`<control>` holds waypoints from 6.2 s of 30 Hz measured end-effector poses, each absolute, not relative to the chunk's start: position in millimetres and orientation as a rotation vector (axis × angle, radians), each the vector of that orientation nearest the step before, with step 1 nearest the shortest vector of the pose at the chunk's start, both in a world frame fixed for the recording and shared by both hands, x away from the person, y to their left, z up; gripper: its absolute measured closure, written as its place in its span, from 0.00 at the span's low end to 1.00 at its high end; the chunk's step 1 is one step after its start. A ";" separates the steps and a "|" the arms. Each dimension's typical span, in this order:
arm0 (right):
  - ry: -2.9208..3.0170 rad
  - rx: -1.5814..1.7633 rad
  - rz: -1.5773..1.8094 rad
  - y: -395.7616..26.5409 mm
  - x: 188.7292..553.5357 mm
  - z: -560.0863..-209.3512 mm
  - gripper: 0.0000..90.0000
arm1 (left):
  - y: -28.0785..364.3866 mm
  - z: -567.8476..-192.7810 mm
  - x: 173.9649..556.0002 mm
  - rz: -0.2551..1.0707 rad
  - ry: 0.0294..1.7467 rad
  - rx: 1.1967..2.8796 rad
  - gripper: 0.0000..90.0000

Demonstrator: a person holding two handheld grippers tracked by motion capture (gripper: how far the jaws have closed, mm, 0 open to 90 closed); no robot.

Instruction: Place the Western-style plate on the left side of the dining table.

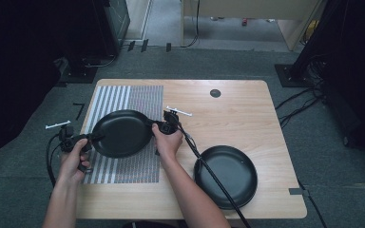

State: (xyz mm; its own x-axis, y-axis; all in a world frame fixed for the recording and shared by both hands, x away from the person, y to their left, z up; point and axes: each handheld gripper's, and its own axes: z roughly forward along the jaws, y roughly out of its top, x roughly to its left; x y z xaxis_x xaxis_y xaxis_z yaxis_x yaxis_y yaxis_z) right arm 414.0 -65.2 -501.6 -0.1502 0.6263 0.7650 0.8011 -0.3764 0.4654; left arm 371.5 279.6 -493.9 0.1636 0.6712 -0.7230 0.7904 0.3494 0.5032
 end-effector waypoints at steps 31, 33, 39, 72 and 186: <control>-1.741 -1.997 -1.583 -47.6 448.0 -520.0 0.93 | 284.9 -515.4 402.1 -0.080 1.620 1.240 0.74; -1.743 -1.998 -1.588 -46.5 450.4 -520.9 0.93 | 285.3 -516.3 403.2 -0.081 1.622 1.233 0.74; -1.759 -2.004 -1.576 -43.9 454.1 -524.0 0.93 | 282.8 -520.0 404.4 -0.034 1.650 1.260 0.74; -2.118 -1.959 -1.623 -73.0 418.2 -482.8 0.49 | 273.7 -484.8 353.6 0.327 1.592 1.423 0.31; -2.514 -2.442 -1.149 -420.4 226.3 -525.0 0.19 | 244.4 -518.3 224.5 0.708 1.632 1.818 0.08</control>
State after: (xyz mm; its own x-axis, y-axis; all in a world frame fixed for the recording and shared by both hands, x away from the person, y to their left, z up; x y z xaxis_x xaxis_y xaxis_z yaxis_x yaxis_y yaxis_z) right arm 226.3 -420.4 -525.0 -0.0414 0.9988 0.0278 0.6746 0.0075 0.7382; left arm 224.5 244.4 -518.3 0.1062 0.9943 0.0021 0.6809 -0.0743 0.7286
